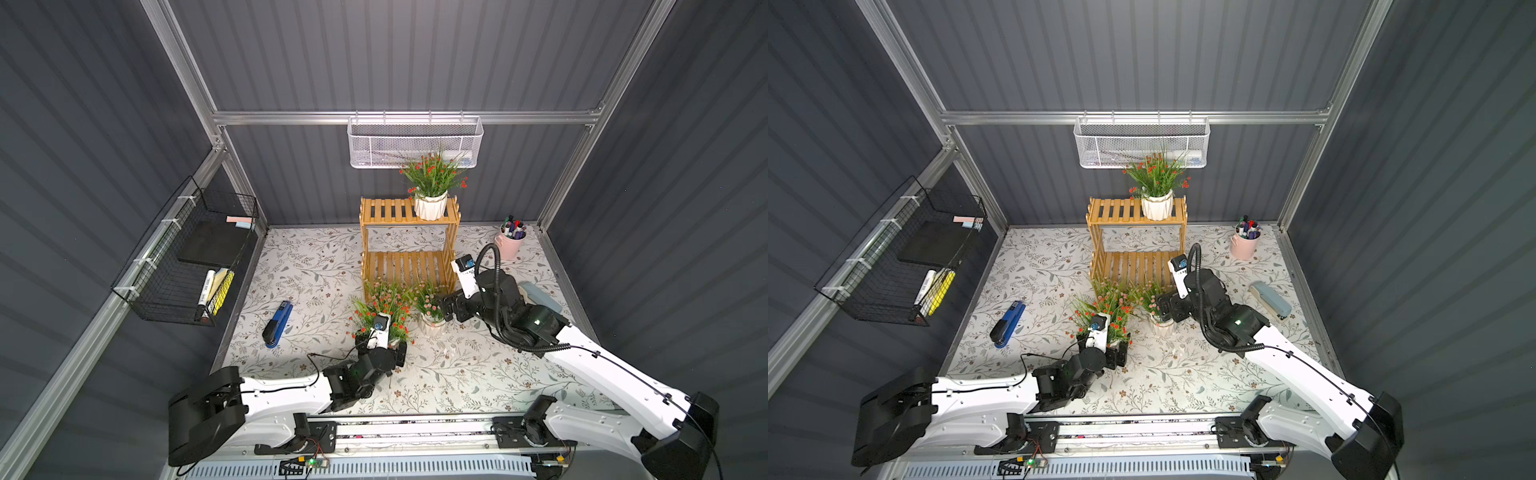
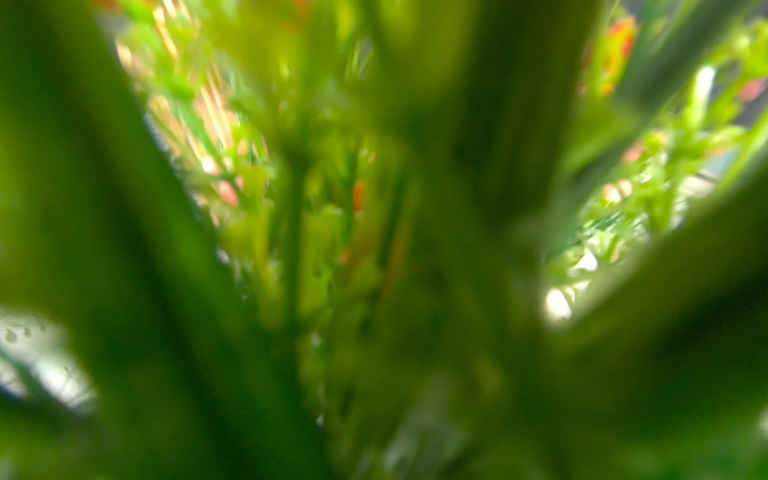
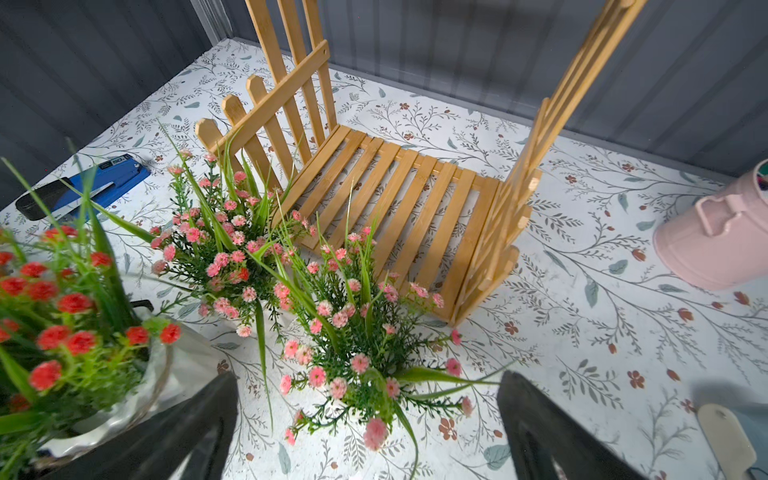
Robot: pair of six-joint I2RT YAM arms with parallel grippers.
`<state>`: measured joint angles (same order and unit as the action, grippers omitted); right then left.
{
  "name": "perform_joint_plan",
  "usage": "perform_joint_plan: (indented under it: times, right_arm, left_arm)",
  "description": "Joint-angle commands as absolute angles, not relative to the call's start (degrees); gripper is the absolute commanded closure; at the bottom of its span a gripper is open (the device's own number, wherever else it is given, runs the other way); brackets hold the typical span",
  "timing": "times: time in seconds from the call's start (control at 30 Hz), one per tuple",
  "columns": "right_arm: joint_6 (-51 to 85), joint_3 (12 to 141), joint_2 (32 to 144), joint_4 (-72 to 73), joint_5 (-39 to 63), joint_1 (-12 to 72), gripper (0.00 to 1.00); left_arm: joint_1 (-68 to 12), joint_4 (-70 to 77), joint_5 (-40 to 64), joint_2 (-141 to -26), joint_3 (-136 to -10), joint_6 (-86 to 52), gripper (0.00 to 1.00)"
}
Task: Place the baby's breath potted plants on the rack by color
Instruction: Pick up the baby's breath potted plant from the center of the board, then place the baby's breath potted plant on the rack.
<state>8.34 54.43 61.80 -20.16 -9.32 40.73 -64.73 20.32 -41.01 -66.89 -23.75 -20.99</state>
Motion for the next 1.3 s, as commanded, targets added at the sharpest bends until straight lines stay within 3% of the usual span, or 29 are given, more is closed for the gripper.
perform_joint_plan:
  times: [0.0, 0.3, 0.8, 1.27]
  right_arm:
    - [7.5, 54.7, 60.6, -20.0, -10.7, 41.0, 0.01]
    - [8.2, 55.3, 61.0, -19.2, -11.0, 41.1, 0.01]
    - [8.3, 54.4, 59.2, -19.7, -11.3, 41.1, 0.01]
    - [8.1, 54.8, 57.7, -21.3, -11.2, 41.1, 0.01]
  left_arm:
    - [-64.9, 11.2, -40.6, -61.8, -30.7, -20.5, 0.25]
    - [-64.2, -5.0, -41.0, -58.8, -43.8, -21.6, 0.25]
    - [-56.2, -10.1, -33.3, -63.7, -60.1, -12.4, 0.26]
    - [-37.7, -14.9, -16.2, -79.4, -84.1, -5.1, 0.26]
